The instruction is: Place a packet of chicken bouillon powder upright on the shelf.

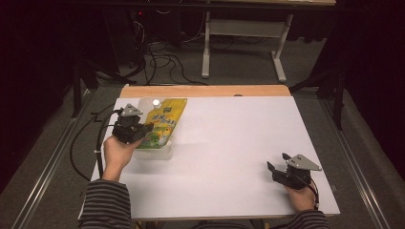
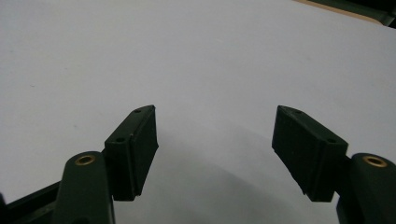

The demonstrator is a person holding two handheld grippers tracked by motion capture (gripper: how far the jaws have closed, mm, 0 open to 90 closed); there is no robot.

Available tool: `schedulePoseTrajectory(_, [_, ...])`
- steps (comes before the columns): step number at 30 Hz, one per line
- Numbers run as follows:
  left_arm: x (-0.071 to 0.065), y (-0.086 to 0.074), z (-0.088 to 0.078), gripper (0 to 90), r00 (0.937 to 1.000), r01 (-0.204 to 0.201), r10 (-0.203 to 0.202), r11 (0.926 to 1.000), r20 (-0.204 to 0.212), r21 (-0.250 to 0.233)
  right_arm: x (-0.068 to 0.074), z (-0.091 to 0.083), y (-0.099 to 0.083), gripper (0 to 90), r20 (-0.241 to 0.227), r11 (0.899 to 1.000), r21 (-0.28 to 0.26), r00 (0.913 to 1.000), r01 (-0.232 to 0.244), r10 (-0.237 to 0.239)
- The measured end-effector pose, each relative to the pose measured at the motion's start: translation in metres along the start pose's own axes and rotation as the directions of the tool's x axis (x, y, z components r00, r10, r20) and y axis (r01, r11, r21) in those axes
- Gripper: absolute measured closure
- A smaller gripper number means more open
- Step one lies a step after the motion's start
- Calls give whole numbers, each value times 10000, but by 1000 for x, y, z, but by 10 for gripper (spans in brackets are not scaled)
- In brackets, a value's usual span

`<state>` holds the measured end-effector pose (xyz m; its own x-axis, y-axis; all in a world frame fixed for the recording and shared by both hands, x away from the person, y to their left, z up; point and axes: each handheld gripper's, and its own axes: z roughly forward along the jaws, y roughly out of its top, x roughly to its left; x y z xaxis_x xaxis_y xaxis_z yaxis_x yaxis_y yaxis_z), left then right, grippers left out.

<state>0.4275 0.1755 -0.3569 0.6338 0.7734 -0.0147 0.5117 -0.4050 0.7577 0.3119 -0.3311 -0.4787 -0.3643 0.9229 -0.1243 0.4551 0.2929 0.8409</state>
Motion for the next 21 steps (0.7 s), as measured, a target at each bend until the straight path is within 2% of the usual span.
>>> schedulePoseTrajectory(4, [-3, 0, 0, 896, 9999, -101, 101, 9999, -11, -102, 0, 0, 0, 317, 31, 10000, 13, 10000, 19, -19])
schedulePoseTrajectory(5, [-3, 0, 0, 896, 10000, -53, 54, 9994, 22, -344, 0, 0, 0, 317, -7, 10000, 37, 10000, -13, 13])
schedulePoseTrajectory(7, [-4, 0, 0, 896, 10000, -11, 13, 9986, 46, -534, 0, 0, 0, 316, -20, 10000, 13, 10000, 15, -15])
schedulePoseTrajectory(9, [-4, 1, 1, 897, 9999, 79, -70, 9960, 99, -891, 0, 0, 0, 316, -20, 10000, 5, 10000, -2, 2])
schedulePoseTrajectory(12, [-8, 0, 2, 898, 9999, -105, 96, 9917, -73, -1278, 0, 0, 0, 315, -10, 9999, 14, 9999, -102, 102])
schedulePoseTrajectory(13, [-9, -4, 3, 898, 9998, -148, 121, 9879, -181, -1543, 0, 0, 0, 315, 0, 10000, 11, 10000, -93, 93])
schedulePoseTrajectory(14, [-9, -4, 3, 898, 9998, -148, 121, 9879, -181, -1543, 0, 0, 0, 315, 0, 10000, 11, 10000, -93, 93])
schedulePoseTrajectory(15, [-8, -10, 5, 898, 10000, 33, -48, 9833, -81, -1820, -1, 0, 0, 314, 8, 10000, -17, 10000, -82, 82])
schedulePoseTrajectory(16, [-8, -10, 5, 898, 10000, 33, -48, 9833, -81, -1820, 0, -1, 0, 314, -6, 9999, -23, 9999, -116, 116])
schedulePoseTrajectory(19, [-5, -19, 7, 897, 9991, 434, -418, 9806, 122, -1910, -1, -1, 0, 312, -51, 9999, -86, 9999, -149, 148])
schedulePoseTrajectory(21, [-5, -21, 7, 896, 9992, 389, -390, 9836, 33, -1764, -1, -2, -1, 312, -72, 9997, -163, 9998, -199, 198])
